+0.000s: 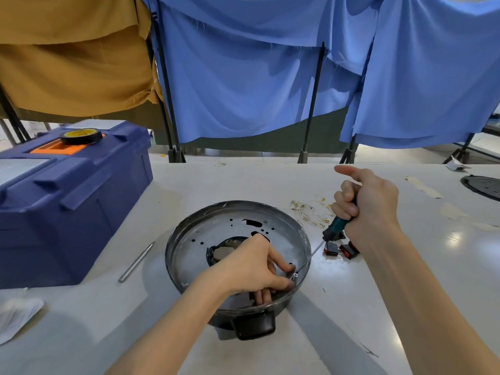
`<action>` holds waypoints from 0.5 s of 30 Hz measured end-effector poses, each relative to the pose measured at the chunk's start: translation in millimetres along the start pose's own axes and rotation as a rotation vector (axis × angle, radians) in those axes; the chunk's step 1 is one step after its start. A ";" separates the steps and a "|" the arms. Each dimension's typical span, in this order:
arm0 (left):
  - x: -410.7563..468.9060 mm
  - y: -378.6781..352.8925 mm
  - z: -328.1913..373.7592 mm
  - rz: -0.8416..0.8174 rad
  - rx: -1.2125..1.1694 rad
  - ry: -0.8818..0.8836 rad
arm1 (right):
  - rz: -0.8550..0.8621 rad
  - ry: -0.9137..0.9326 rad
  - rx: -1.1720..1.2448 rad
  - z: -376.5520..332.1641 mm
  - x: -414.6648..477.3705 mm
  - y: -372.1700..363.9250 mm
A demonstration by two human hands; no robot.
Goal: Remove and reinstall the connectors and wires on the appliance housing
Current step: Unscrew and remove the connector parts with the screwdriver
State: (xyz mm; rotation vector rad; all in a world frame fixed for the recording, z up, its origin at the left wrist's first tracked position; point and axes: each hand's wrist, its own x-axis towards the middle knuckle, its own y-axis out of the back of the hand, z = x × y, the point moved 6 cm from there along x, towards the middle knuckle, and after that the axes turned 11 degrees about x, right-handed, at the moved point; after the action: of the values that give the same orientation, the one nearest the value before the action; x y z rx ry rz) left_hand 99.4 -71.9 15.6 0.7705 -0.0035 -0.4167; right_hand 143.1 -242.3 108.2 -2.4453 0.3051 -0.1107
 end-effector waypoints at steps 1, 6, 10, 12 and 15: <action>0.3 -0.2 -0.3 -0.003 -0.010 0.003 | -0.004 0.001 -0.005 0.4 -0.4 -0.7; 0.2 0.3 0.1 -0.005 -0.033 0.018 | -0.020 0.003 -0.004 -2.5 -3.2 -1.8; -0.8 1.1 1.6 0.003 -0.032 0.027 | -0.041 -0.003 0.040 -9.1 -4.4 -2.9; -1.5 1.5 2.6 0.002 -0.031 0.028 | -0.049 0.002 0.043 -10.8 -5.4 -4.0; -2.8 2.0 4.0 0.006 -0.028 0.028 | -0.053 0.003 0.030 -8.6 -7.7 -5.1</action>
State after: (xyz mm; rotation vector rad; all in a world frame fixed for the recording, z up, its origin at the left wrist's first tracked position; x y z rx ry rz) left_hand 96.9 -72.3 20.3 0.7489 0.0261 -0.3995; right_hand 135.3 -241.8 118.1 -2.4245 0.2381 -0.1417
